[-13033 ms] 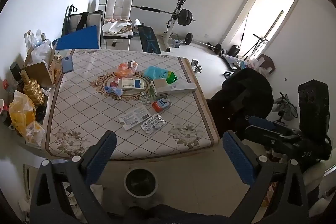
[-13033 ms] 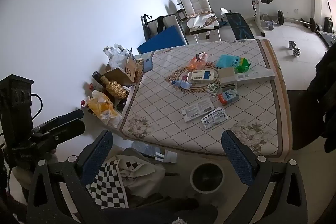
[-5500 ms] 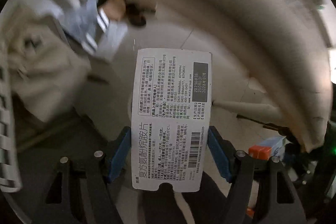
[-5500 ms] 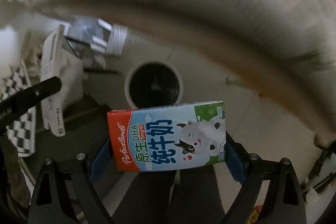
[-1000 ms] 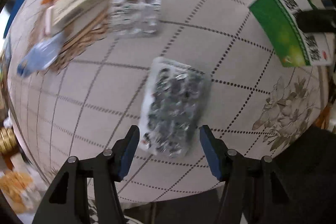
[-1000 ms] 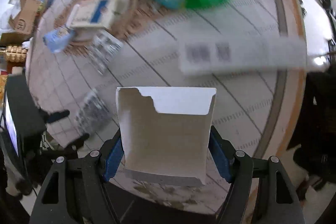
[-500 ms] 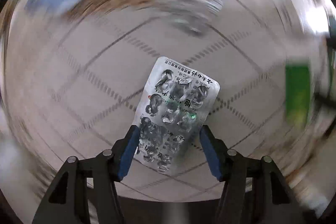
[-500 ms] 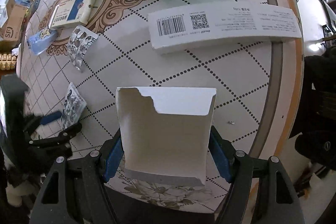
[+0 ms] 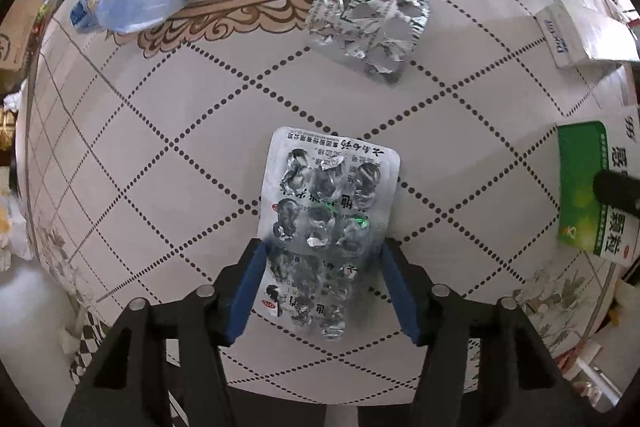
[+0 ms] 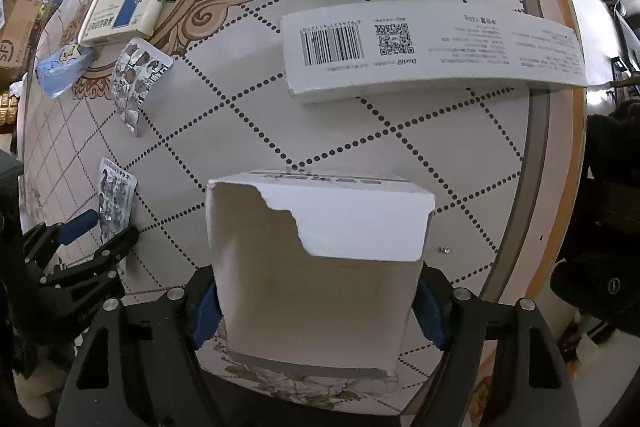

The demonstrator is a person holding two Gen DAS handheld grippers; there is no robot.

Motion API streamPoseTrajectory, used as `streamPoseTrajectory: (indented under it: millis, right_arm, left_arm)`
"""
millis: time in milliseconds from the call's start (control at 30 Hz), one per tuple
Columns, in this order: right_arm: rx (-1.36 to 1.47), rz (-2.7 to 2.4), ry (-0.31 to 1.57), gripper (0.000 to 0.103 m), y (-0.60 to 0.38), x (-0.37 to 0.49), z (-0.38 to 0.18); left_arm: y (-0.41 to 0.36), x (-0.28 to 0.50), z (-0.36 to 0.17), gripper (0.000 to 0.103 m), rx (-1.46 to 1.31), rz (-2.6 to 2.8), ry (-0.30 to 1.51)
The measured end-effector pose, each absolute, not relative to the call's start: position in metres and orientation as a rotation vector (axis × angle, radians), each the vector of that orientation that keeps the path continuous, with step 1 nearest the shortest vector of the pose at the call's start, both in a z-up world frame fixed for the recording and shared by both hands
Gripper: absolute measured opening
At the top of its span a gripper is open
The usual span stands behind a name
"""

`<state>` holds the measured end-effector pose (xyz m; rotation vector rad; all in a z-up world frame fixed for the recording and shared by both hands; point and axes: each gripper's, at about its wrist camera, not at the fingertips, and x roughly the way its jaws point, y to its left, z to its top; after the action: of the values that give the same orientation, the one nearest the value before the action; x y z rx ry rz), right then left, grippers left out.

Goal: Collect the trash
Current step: 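Lift the blister pack and open white box off the table with both grippers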

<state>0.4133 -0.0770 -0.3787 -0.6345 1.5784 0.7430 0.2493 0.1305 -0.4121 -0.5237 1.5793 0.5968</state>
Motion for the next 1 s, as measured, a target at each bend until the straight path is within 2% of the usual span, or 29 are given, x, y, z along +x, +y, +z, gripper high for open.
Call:
streamPoseTrajectory:
  millis: [33,100,233,367,400,500,533,633,733,1000]
  right_arm:
    - [-0.632,0.750,1.567,0.075,-0.078,0.412,-0.376]
    - [-0.623,0.751,1.557,0.074,-0.081,0.409,-0.373]
    - [-0.599,0.760,1.526,0.074,-0.090,0.399,-0.361]
    - [-0.580,0.756,1.501,0.074,-0.099,0.384,-0.351]
    - [-0.572,0.754,1.497,0.074,-0.101,0.381,-0.351]
    - [-0.543,0.724,1.502,0.074,-0.105,0.377,-0.355]
    - [-0.531,0.720,1.510,0.074,-0.105,0.373,-0.357]
    - [-0.535,0.709,1.518,0.074,-0.103,0.370,-0.364]
    - [-0.524,0.712,1.517,0.074,-0.100,0.370,-0.366]
    - [-0.476,0.720,1.509,0.074,-0.120,0.376,-0.350]
  left_arm:
    - [0.114,0.245,-0.412,0.051,-0.513,0.600,1.573]
    - [0.105,0.249,-0.407,0.042,-0.514,0.605,1.558]
    - [0.082,0.249,-0.391,0.041,-0.528,0.613,1.505]
    - [0.078,0.234,-0.398,0.042,-0.539,0.613,1.517]
    - [0.080,0.232,-0.405,0.059,-0.543,0.602,1.536]
    - [0.089,0.227,-0.416,0.079,-0.547,0.586,1.535]
    - [0.093,0.223,-0.419,0.080,-0.584,0.562,1.528]
    - [0.092,0.223,-0.421,0.077,-0.563,0.535,1.521]
    - [0.085,0.230,-0.418,0.064,-0.538,0.513,1.513]
    - [0.051,0.224,-0.401,0.062,-0.571,0.506,1.469]
